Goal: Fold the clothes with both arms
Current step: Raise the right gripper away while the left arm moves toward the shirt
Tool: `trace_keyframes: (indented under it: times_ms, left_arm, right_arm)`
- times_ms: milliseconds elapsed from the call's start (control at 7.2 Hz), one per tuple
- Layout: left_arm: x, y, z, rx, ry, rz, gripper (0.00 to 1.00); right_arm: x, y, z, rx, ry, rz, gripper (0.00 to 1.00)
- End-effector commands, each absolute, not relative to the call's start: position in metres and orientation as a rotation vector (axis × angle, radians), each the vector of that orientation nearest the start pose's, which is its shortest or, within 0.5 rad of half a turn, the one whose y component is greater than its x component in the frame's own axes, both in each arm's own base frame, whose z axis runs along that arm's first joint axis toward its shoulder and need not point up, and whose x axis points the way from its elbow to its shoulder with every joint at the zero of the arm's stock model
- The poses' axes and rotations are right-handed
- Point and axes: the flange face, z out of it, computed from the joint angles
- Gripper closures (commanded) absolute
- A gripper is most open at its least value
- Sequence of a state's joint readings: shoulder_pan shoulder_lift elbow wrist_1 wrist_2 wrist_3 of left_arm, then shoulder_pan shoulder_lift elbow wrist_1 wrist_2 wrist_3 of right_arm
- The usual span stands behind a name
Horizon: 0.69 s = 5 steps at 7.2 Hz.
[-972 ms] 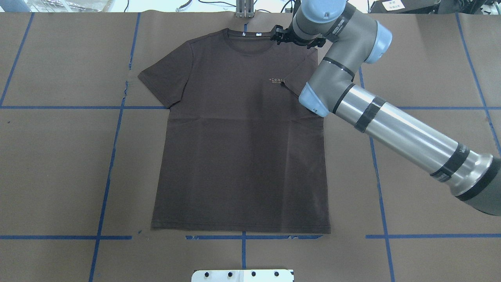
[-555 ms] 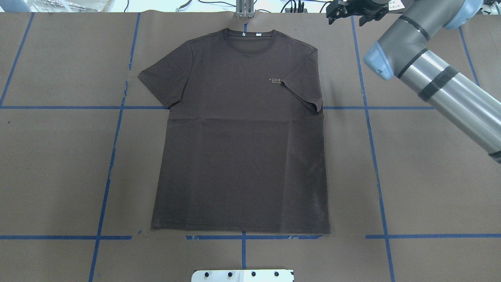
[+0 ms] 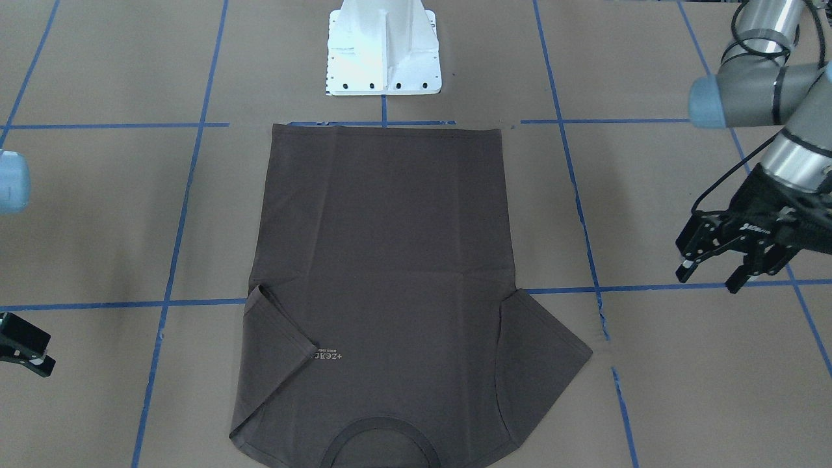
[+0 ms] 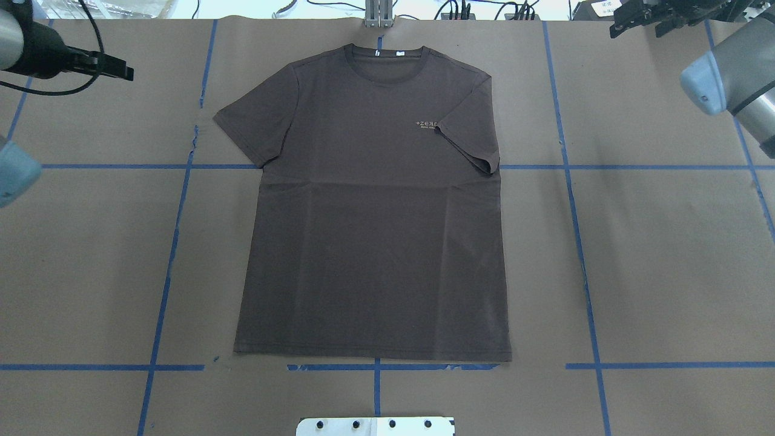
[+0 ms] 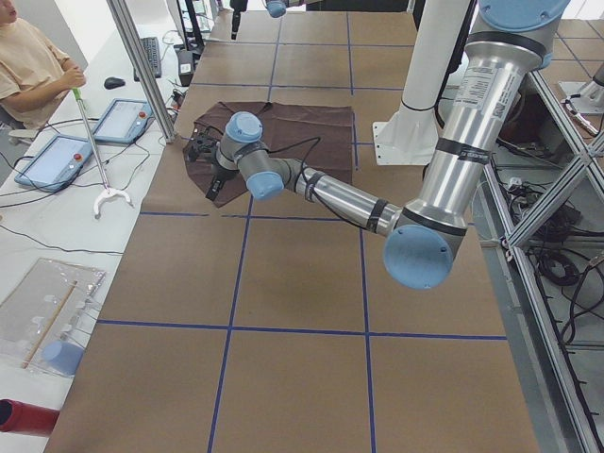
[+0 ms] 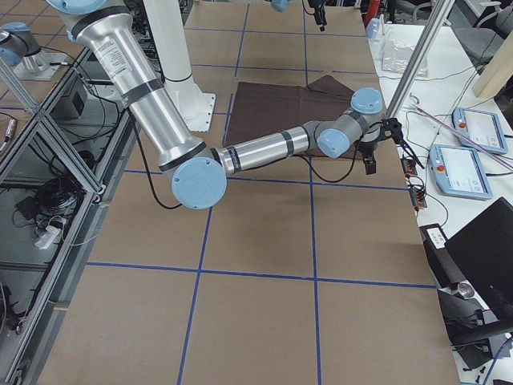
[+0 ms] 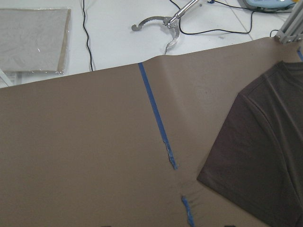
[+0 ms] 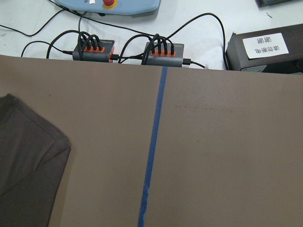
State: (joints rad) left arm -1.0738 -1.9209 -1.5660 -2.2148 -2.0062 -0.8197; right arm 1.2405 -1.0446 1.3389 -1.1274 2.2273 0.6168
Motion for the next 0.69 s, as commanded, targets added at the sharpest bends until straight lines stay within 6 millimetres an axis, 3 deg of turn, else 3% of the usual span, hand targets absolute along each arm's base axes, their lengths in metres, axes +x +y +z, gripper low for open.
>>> trace_keyframes:
  times_ms: [0, 278, 416, 555]
  left_arm:
    - [0.318, -0.638, 0.412, 0.498, 0.899, -0.23, 0.41]
    - [0.361, -0.654, 0.421, 0.506, 0.854, -0.267, 0.41]
    - [0.383, -0.654, 0.423, 0.487, 0.849, -0.262, 0.41]
    - [0.393, -0.651, 0.427, 0.485, 0.837, -0.263, 0.43]
  right_arm:
    - [-0.157, -0.694, 0.422, 0.338, -0.875, 0.025, 0.0]
    - [-0.156, -0.691, 0.429, 0.331, -0.873, 0.028, 0.0]
    - [-0.156, -0.691, 0.429, 0.332, -0.871, 0.028, 0.0]
    - [-0.155, -0.691, 0.431, 0.33, -0.869, 0.03, 0.0]
